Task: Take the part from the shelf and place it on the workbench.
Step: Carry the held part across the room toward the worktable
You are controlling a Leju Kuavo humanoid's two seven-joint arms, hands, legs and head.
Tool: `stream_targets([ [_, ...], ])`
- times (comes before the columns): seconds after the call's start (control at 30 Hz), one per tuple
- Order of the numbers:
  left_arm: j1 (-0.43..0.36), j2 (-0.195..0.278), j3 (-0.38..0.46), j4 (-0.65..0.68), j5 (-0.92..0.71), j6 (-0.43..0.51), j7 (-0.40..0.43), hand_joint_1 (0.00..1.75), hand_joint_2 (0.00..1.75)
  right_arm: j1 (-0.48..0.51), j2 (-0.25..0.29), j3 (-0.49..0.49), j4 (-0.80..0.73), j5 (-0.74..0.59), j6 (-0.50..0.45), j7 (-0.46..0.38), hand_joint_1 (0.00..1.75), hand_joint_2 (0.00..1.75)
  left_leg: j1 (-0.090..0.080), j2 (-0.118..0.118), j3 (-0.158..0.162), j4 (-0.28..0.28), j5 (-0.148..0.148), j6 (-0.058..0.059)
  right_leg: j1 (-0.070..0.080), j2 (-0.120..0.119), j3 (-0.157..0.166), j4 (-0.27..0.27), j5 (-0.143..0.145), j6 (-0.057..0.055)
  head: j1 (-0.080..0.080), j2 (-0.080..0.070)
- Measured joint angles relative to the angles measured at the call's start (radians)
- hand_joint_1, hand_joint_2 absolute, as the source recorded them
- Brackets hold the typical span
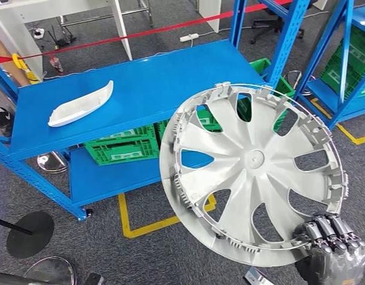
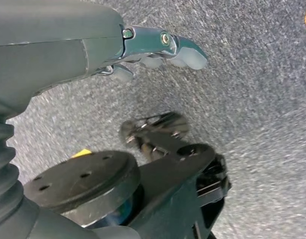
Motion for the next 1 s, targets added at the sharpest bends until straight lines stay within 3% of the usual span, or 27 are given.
stream_targets([
  [0.1, 0.0, 0.0, 0.0, 0.0, -0.001, 0.0, 0.0, 0.0, 1.75, 0.0, 0.0, 0.0, 0.0, 0.0, 0.0, 0.0, 1.75, 1.75, 0.0, 0.0, 0.002, -0.001, 0.003, 0.0, 0.0, 0.001, -0.001, 0.0, 0.001, 0.0, 0.0, 0.0],
  [0.13, -0.003, 0.0, -0.002, 0.0, -0.005, 0.003, 0.003, 0.0, 1.75, 0.004, 0.0, -0.002, -0.003, -0.006, 0.0, 0.002, 1.75, 1.75, -0.001, -0.006, 0.031, -0.041, 0.025, 0.006, 0.0, 0.009, -0.011, 0.001, 0.009, 0.001, 0.0, 0.0],
  [0.2, -0.013, -0.015, -0.016, 0.0, -0.027, 0.024, 0.014, 0.0, 1.75, 0.04, 0.0, -0.036, -0.032, -0.068, 0.0, -0.004, 1.75, 1.75, -0.003, -0.038, 0.135, -0.211, 0.064, 0.027, 0.001, 0.048, -0.049, -0.002, 0.053, 0.017, 0.0, 0.0],
  [0.23, -0.018, -0.024, -0.024, 0.0, -0.04, 0.035, 0.02, 0.0, 1.75, 0.063, 0.0, -0.058, -0.05, -0.103, 0.0, -0.007, 1.75, 1.75, -0.004, -0.047, 0.181, -0.296, 0.088, 0.042, 0.001, 0.054, -0.073, 0.005, 0.059, 0.027, 0.001, 0.0],
  [0.27, -0.022, -0.034, -0.031, 0.0, -0.048, 0.044, 0.025, 0.0, 1.75, 0.083, 0.0, -0.08, -0.065, -0.133, 0.0, -0.011, 1.75, 1.75, -0.004, -0.045, 0.196, -0.342, 0.094, 0.052, 0.002, 0.045, -0.093, 0.028, 0.04, 0.037, 0.004, 0.0],
  [0.3, -0.022, -0.038, -0.034, 0.0, -0.052, 0.045, 0.028, 0.0, 1.75, 0.091, 0.0, -0.092, -0.071, -0.14, 0.0, -0.009, 1.75, 1.75, -0.002, -0.026, 0.183, -0.343, 0.107, 0.058, 0.001, 0.02, -0.109, 0.075, -0.01, 0.043, 0.007, 0.0],
  [0.37, -0.023, -0.039, -0.038, 0.0, -0.057, 0.046, 0.032, 0.0, 1.75, 0.098, 0.0, -0.106, -0.078, -0.146, 0.0, -0.003, 1.75, 1.75, -0.004, 0.006, 0.157, -0.342, 0.128, 0.062, -0.003, -0.02, -0.14, 0.215, -0.113, 0.055, 0.012, 0.0],
  [0.4, -0.025, -0.04, -0.041, 0.0, -0.06, 0.046, 0.033, 0.0, 1.75, 0.103, 0.0, -0.113, -0.082, -0.148, 0.0, -0.001, 1.75, 1.75, -0.004, 0.022, 0.143, -0.34, 0.139, 0.061, -0.007, -0.027, -0.147, 0.279, -0.133, 0.061, 0.012, 0.0],
  [0.43, -0.027, -0.041, -0.044, 0.0, -0.064, 0.045, 0.034, 0.0, 1.75, 0.108, 0.0, -0.12, -0.086, -0.151, 0.0, 0.002, 1.75, 1.75, -0.003, 0.038, 0.129, -0.338, 0.149, 0.059, -0.012, -0.029, -0.141, 0.317, -0.124, 0.067, 0.012, 0.0],
  [0.47, -0.03, -0.043, -0.047, 0.0, -0.067, 0.045, 0.036, 0.0, 1.75, 0.113, 0.0, -0.126, -0.091, -0.152, 0.0, 0.005, 1.75, 1.75, -0.002, 0.053, 0.115, -0.336, 0.159, 0.055, -0.017, -0.032, -0.119, 0.322, -0.097, 0.073, 0.012, 0.0],
  [0.5, -0.033, -0.045, -0.05, 0.0, -0.07, 0.044, 0.037, 0.0, 1.75, 0.117, 0.0, -0.131, -0.096, -0.153, 0.0, 0.009, 1.75, 1.75, -0.001, 0.066, 0.102, -0.332, 0.166, 0.05, -0.022, -0.038, -0.081, 0.294, -0.063, 0.079, 0.012, 0.0],
  [0.53, -0.038, -0.046, -0.052, 0.0, -0.072, 0.043, 0.039, 0.0, 1.75, 0.121, 0.0, -0.136, -0.1, -0.153, 0.0, 0.014, 1.75, 1.75, -0.001, 0.076, 0.09, -0.324, 0.173, 0.044, -0.028, -0.057, -0.023, 0.227, -0.047, 0.088, 0.012, 0.0],
  [0.57, -0.041, -0.047, -0.053, 0.0, -0.074, 0.043, 0.041, 0.0, 1.75, 0.123, 0.0, -0.14, -0.105, -0.153, 0.0, 0.018, 1.75, 1.75, -0.002, 0.085, 0.08, -0.316, 0.177, 0.038, -0.029, -0.08, 0.043, 0.144, -0.053, 0.094, 0.014, 0.0],
  [0.63, -0.048, -0.049, -0.055, -0.001, -0.076, 0.043, 0.045, 0.0, 1.75, 0.128, 0.0, -0.149, -0.115, -0.154, 0.0, 0.025, 1.75, 1.75, -0.006, 0.102, 0.069, -0.301, 0.188, 0.027, -0.027, -0.113, 0.123, 0.018, -0.091, 0.086, 0.013, 0.0],
  [0.67, -0.05, -0.05, -0.055, -0.001, -0.077, 0.042, 0.047, 0.0, 1.75, 0.132, 0.0, -0.153, -0.12, -0.154, 0.0, 0.028, 1.75, 1.75, -0.006, 0.111, 0.065, -0.299, 0.195, 0.023, -0.023, -0.11, 0.128, -0.003, -0.1, 0.075, 0.012, 0.0],
  [0.7, -0.05, -0.052, -0.056, -0.002, -0.079, 0.041, 0.048, 0.0, 1.75, 0.138, 0.001, -0.156, -0.126, -0.153, 0.0, 0.032, 1.75, 1.75, -0.004, 0.118, 0.061, -0.298, 0.201, 0.018, -0.021, -0.102, 0.113, -0.002, -0.096, 0.061, 0.01, 0.0],
  [0.77, -0.045, -0.053, -0.058, -0.002, -0.082, 0.037, 0.05, 0.0, 1.75, 0.15, 0.001, -0.162, -0.138, -0.149, 0.0, 0.039, 1.75, 1.75, 0.003, 0.093, 0.048, -0.278, 0.168, 0.007, -0.019, -0.081, 0.088, 0.002, -0.078, 0.039, 0.009, 0.0],
  [0.83, -0.038, -0.053, -0.06, -0.002, -0.087, 0.035, 0.05, 0.0, 1.75, 0.154, 0.001, -0.165, -0.149, -0.143, 0.0, 0.047, 1.75, 1.75, 0.006, 0.034, 0.021, -0.185, 0.065, 0.0, -0.017, -0.058, 0.06, 0.002, -0.051, 0.022, 0.007, 0.0],
  [0.9, -0.035, -0.053, -0.062, -0.002, -0.091, 0.035, 0.052, 0.0, 1.75, 0.156, 0.001, -0.168, -0.154, -0.143, 0.0, 0.051, 1.75, 1.75, 0.005, 0.004, -0.006, -0.054, -0.023, 0.004, -0.012, -0.03, 0.028, 0.004, -0.022, 0.014, 0.005, 0.0],
  [0.93, -0.035, -0.053, -0.062, -0.002, -0.092, 0.036, 0.055, 0.0, 1.75, 0.157, 0.001, -0.169, -0.156, -0.144, 0.0, 0.052, 1.75, 1.75, 0.003, 0.001, -0.006, -0.017, -0.032, 0.009, -0.008, -0.017, 0.011, 0.005, -0.009, 0.013, 0.005, 0.0],
  [0.97, -0.036, -0.052, -0.064, -0.002, -0.094, 0.037, 0.059, 0.0, 1.75, 0.157, 0.001, -0.17, -0.157, -0.145, 0.0, 0.053, 1.75, 1.75, 0.001, -0.001, 0.007, -0.009, -0.021, 0.014, -0.004, -0.004, -0.005, 0.005, 0.003, 0.012, 0.005, 0.0],
  [1.0, -0.037, -0.051, -0.065, -0.002, -0.095, 0.038, 0.063, 0.0, 1.75, 0.158, 0.001, -0.171, -0.158, -0.145, 0.0, 0.055, 1.75, 1.75, -0.002, -0.005, 0.037, -0.039, 0.008, 0.022, -0.002, 0.009, -0.019, 0.006, 0.015, 0.012, 0.005, 0.0],
])
